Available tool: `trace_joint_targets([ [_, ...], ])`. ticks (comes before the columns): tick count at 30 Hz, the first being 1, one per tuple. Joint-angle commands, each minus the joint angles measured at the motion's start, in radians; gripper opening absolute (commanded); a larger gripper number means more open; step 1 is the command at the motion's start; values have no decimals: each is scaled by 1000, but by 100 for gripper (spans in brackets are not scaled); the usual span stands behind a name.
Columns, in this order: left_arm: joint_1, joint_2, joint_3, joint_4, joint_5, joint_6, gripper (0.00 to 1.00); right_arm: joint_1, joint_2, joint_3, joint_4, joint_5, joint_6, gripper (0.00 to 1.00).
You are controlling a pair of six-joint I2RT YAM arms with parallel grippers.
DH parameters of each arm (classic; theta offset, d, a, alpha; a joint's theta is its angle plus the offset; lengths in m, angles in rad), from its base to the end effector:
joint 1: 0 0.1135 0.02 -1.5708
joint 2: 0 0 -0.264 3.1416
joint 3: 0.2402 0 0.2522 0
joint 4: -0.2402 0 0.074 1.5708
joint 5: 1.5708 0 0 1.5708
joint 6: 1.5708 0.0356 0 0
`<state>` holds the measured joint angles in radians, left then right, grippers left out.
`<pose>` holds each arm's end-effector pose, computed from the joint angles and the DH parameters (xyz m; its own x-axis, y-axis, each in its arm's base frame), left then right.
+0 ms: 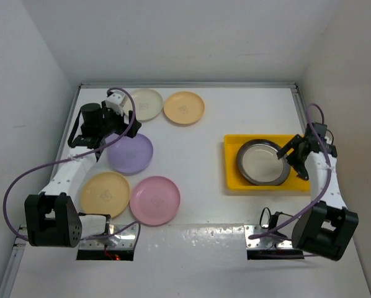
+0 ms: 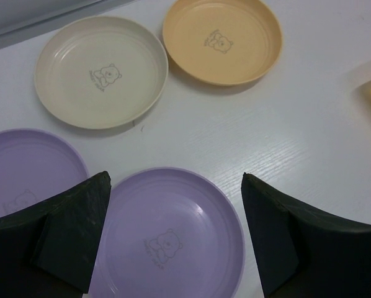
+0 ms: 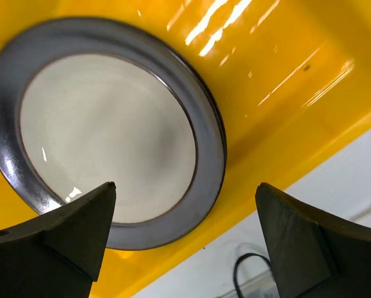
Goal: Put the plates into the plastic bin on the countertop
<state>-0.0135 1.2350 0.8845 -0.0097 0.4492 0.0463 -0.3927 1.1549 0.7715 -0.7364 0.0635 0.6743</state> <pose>0.2827 -0.0193 0.2976 -0.3327 0.0462 -0.9419 0.4344 0.8940 -0.1096 0.1938 -0.0827 0.2204 -0.3951 0.8381 -0.3761 0.8374 0.4969 0.2275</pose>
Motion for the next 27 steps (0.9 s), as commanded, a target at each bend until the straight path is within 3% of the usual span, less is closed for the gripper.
trace_joint_targets([
  [1, -8, -26, -9, -7, -46, -23, 88, 113, 26, 196, -41, 258, -67, 92],
  [3, -8, -3, 2, -44, -87, -59, 88, 196, 80, 251, -9, 263, -103, 90],
  [4, 3, 6, 26, -70, -96, -68, 88, 260, 104, 340, 58, 186, -157, 85],
  [6, 12, 24, 48, -93, -105, -77, 88, 346, 217, 470, 83, 89, -188, 70],
  [7, 21, 35, 60, -104, -106, -77, 88, 385, 321, 526, 103, 35, -182, 53],
  [8, 21, 44, 73, -114, -124, -77, 88, 443, 433, 631, 112, -140, -173, 46],
  [9, 21, 58, 92, -128, -145, -77, 88, 465, 494, 747, 126, -183, -160, 43],
  [10, 32, 58, 102, -128, -158, -65, 88, 523, 664, 803, 182, -235, -101, 47],
  [11, 41, 67, 111, -137, -171, -56, 88, 540, 727, 960, 201, -272, -75, 70],
  [12, 41, 67, 126, -148, -196, -56, 88, 549, 782, 1012, 234, -304, -23, 74],
  [13, 53, 67, 126, -148, -210, -45, 88, 560, 951, 1066, 262, -312, 34, 74],
  [14, 53, 67, 139, -159, -224, -45, 88, 581, 1007, 1217, 269, -314, 65, 72],
  [17, 72, 67, 148, -168, -256, -45, 88, 597, 1233, 1371, 345, -365, 216, 63],
  [21, 92, 67, 148, -190, -267, -36, 88, 617, 1371, 1364, 468, -354, 333, 61],
  [24, 104, 67, 148, -190, -257, -36, 88, 635, 1390, 1274, 554, -332, 392, 53],
  [27, 116, 77, 148, -190, -245, -36, 88, 660, 1402, 1235, 520, -271, 399, 43],
])
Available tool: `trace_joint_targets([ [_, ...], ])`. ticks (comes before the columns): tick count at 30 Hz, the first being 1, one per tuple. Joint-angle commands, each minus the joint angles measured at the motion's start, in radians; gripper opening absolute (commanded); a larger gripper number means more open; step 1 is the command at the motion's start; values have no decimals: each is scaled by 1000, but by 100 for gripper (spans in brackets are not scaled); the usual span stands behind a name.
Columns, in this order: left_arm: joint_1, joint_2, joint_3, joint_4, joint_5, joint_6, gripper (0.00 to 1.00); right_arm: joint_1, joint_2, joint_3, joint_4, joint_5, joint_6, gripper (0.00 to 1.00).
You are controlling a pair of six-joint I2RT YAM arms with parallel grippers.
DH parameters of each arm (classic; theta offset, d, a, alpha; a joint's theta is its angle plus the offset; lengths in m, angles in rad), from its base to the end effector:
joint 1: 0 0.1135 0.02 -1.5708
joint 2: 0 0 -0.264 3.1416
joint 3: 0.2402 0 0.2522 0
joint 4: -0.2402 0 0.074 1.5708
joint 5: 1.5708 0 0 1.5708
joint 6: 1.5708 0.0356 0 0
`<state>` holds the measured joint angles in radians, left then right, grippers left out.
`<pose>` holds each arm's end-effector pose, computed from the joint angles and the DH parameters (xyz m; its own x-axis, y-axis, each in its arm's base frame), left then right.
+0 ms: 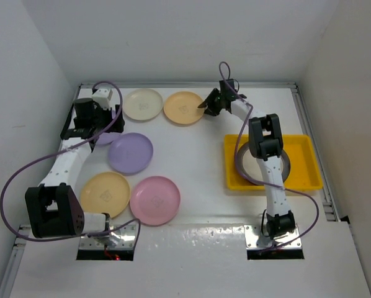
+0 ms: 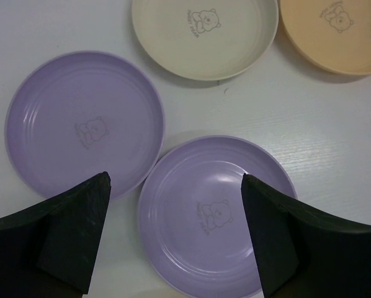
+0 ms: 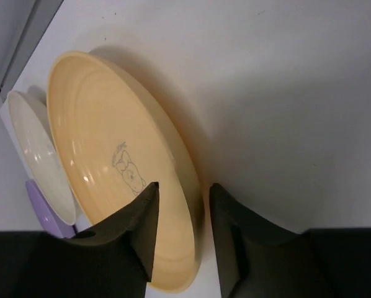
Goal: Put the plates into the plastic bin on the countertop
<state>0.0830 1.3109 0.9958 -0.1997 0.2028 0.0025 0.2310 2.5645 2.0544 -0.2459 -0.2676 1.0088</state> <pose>0.2980 0.0176 0.2962 -0.4904 -0.0383 -0.8706 0.0947 0.9908 -0.0970 0.5460 0.1381 0.1160 -0.7012 0.6734 -0.2342 0.3476 0.6097 0.7123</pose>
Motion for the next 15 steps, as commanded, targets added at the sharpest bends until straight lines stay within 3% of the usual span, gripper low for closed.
trace_joint_targets([
  [1, 29, 1, 37, 0, 1, 8, 88, 45, -10, -59, 40, 105, 63, 37],
  [2, 29, 1, 37, 0, 1, 8, 88, 56, -15, -72, 31, 122, 74, 17],
  [4, 29, 1, 37, 0, 1, 17, 88, 57, -16, -95, -12, 206, 103, 0],
  [7, 38, 1, 37, 0, 1, 27, 88, 37, -55, -155, 9, 191, 122, 0],
  [11, 78, 11, 37, -44, 59, -18, 88, 16, -228, -186, 5, 202, -68, 0],
  [14, 101, 33, 37, -98, 98, -67, 86, -36, -517, -278, -75, 193, -176, 0],
  [15, 101, 59, 53, -124, 98, -88, 84, -56, -640, -383, -81, 186, -180, 0],
])
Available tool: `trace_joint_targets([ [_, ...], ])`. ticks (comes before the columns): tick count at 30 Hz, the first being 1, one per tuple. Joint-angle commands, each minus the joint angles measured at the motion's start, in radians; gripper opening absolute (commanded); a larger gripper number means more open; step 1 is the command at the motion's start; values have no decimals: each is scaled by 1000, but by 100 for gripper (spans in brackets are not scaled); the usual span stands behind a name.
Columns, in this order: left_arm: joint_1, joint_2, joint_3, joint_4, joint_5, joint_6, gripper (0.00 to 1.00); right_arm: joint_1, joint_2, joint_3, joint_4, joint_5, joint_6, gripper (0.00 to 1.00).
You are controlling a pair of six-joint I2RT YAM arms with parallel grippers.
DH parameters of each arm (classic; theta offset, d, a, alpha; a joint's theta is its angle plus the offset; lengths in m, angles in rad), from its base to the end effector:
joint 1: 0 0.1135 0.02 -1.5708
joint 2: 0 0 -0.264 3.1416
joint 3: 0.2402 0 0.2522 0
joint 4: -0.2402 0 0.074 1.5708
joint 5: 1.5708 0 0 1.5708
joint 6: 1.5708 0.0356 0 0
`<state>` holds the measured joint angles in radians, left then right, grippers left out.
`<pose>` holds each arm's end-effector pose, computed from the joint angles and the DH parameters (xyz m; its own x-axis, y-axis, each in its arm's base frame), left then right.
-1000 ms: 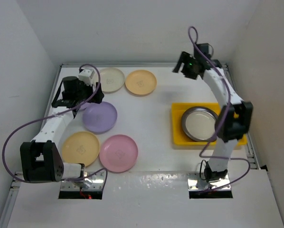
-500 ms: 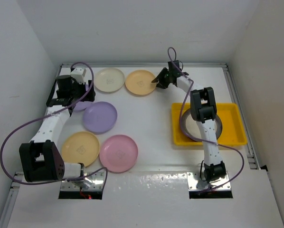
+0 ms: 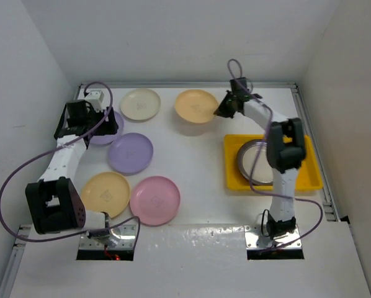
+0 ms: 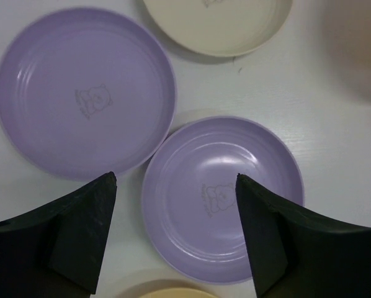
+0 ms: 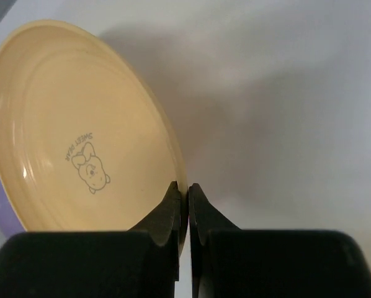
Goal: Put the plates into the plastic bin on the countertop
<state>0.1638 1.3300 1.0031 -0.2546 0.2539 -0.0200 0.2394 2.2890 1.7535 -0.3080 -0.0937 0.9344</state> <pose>0.2964 0.0399 0.2885 -0.5428 -0.1093 -0.8327 0.0384 0.9872 -0.1547 0.4925 0.1236 0.1571 -0.6697 0.6608 -0.3389 0.4074 0.7085 0.5762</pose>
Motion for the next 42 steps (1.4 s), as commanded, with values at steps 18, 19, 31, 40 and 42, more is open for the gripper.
trace_joint_targets([
  [18, 82, 319, 60, -339, -25, -155, 74, -594, -1257, -1147, -293, 98, -169, 0],
  [19, 82, 331, 60, -339, -34, -155, 72, -595, -1246, -1151, -274, 98, -174, 0],
  [31, 82, 439, 15, -200, -4, -201, 66, -626, -1171, -1169, -138, 216, -287, 42],
  [40, 71, 486, 44, -244, 71, -153, 0, -513, -1275, -1074, -250, 311, -364, 92],
  [42, 56, 451, 87, -276, 114, -115, 0, -490, -1284, -1008, -260, 304, -384, 93],
])
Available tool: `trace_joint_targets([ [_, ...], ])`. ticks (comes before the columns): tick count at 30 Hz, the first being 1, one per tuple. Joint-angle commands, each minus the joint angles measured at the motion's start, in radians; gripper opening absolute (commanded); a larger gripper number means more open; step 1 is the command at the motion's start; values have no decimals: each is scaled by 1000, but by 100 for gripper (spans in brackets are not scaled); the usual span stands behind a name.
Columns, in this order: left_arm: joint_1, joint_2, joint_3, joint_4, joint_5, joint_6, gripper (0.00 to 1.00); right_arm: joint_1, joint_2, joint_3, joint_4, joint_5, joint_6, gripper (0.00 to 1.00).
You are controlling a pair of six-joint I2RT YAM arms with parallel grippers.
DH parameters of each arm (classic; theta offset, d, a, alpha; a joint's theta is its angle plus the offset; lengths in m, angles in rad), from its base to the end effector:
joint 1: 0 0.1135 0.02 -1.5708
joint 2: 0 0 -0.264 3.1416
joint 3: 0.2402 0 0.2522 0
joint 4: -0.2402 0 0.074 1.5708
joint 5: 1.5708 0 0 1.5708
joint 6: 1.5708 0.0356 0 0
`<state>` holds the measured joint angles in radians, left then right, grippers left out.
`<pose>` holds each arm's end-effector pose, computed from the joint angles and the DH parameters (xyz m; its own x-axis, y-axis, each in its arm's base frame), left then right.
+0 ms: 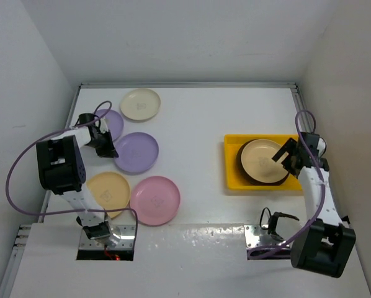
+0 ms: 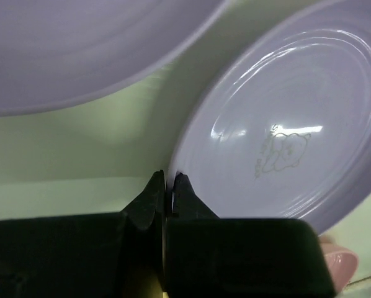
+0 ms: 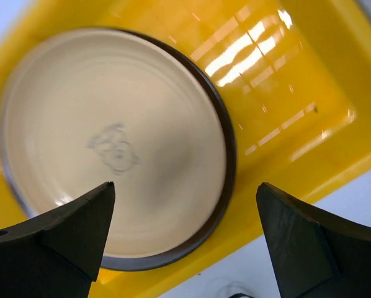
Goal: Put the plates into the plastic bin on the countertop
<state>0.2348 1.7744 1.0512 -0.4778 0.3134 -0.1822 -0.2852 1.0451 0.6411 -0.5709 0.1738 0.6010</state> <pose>0.3291 0.0674 0.1543 -0.8713 -0.3857 -0.3034 -0.2754 0.8961 -0.3482 0.1878 -0.0615 0.2105 -0.4457 0.7111 -0.5438 0.7545 0.6253 0.1993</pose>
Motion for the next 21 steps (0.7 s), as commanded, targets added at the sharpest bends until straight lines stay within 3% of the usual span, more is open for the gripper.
trace_joint_targets([
  [1, -29, -25, 65, -64, 65, 68, 0, 78, -48, 121, 9, 23, -97, 94],
  [3, -66, -55, 171, -100, 126, 154, 0, 118, -39, 198, 14, -72, -127, 94],
  [6, -156, -107, 298, -113, 194, 205, 0, 312, 62, 319, 11, -169, -181, 76],
  [7, -196, -107, 328, -113, 210, 214, 0, 348, 125, 380, 16, -210, -205, 50],
  [8, -215, -107, 358, -123, 228, 214, 0, 462, 195, 453, 13, -258, -213, 10],
  [9, -233, -107, 424, -155, 243, 214, 0, 500, 231, 535, 2, -270, -231, 8],
  [10, -277, -95, 458, -180, 243, 230, 0, 538, 300, 572, 8, -266, -236, 17],
  [11, -301, -95, 489, -206, 243, 242, 0, 626, 361, 610, 34, -263, -236, 67],
  [12, -324, -81, 516, -247, 228, 268, 0, 655, 387, 697, 51, -260, -242, 81],
  [13, -357, -81, 551, -261, 228, 277, 0, 714, 470, 725, 89, -257, -251, 89],
  [16, -408, -81, 595, -304, 228, 286, 0, 771, 577, 876, 76, -192, -267, 87],
  [21, -443, -81, 627, -324, 253, 286, 0, 797, 728, 980, 51, -181, -227, 67],
])
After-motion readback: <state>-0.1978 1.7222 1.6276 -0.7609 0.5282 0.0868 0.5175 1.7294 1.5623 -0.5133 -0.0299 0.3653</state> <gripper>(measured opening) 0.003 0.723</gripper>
